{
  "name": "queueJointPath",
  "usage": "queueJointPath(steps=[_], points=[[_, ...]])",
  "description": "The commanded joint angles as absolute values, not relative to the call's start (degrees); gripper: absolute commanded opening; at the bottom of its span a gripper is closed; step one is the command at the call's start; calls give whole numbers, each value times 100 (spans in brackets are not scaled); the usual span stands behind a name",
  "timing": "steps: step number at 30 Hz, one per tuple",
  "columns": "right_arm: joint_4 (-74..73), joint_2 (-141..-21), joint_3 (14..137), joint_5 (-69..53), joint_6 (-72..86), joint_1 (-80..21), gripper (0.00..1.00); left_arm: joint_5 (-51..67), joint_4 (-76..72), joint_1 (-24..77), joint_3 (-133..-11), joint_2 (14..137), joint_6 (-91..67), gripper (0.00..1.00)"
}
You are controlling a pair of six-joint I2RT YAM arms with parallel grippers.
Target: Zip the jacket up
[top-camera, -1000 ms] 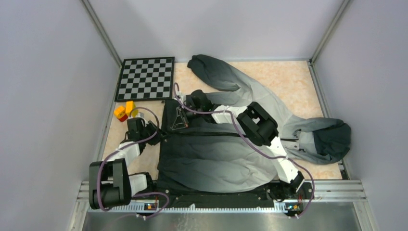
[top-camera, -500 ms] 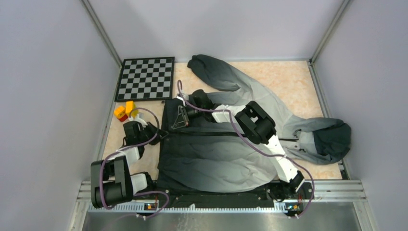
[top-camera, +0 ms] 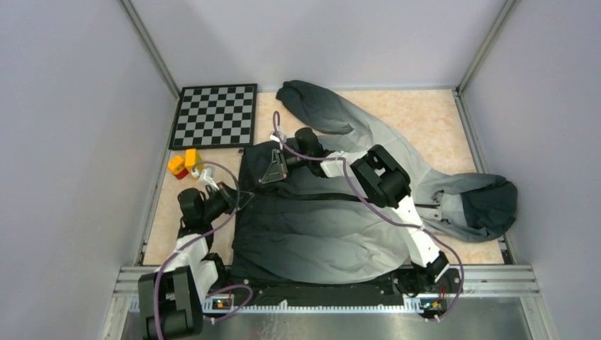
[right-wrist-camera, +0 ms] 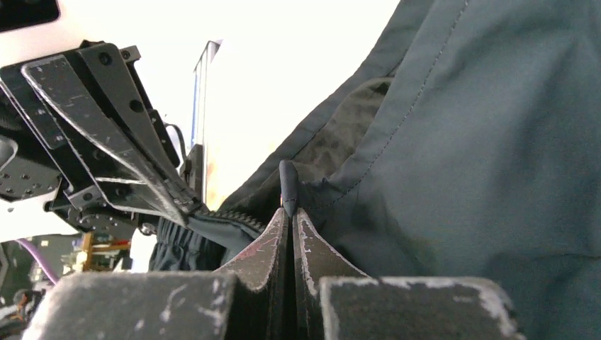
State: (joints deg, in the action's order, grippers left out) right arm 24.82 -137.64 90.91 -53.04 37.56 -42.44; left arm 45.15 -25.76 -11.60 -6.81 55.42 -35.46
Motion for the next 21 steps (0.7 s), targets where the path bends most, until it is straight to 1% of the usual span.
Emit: queueJointPath(steps=[1, 5, 7, 9, 11, 16, 21], points=[[3530, -13447, 8958, -5935, 3657, -4087, 0, 5392, -3288, -1160, -518, 5179, -3477, 0], [4022, -13282, 8781, -6318, 3403, -3976, 0, 5545, -3532, -1154, -352, 5092, -3547, 0], [4564, -13105, 8406, -6430, 3322, -3973, 0, 5653, -3950, -1141, -264, 5056, -3691, 0], [5416, -12957, 7964, -6417, 3469, -3973, 0, 5666, -4423, -1114, -81, 4968, -3864, 0], [6427, -12932, 7693, -6550, 3829, -3973, 0, 5660, -4441, -1101, -27, 4827, -3801, 0], [8664, -13218, 7587, -6739, 4947, -3973, 0, 5609, -4373, -1013, -26, 4492, -3647, 0], [9003, -13359, 7729, -6852, 5158, -3973, 0, 5609, -4295, -980, -26, 4447, -3514, 0]])
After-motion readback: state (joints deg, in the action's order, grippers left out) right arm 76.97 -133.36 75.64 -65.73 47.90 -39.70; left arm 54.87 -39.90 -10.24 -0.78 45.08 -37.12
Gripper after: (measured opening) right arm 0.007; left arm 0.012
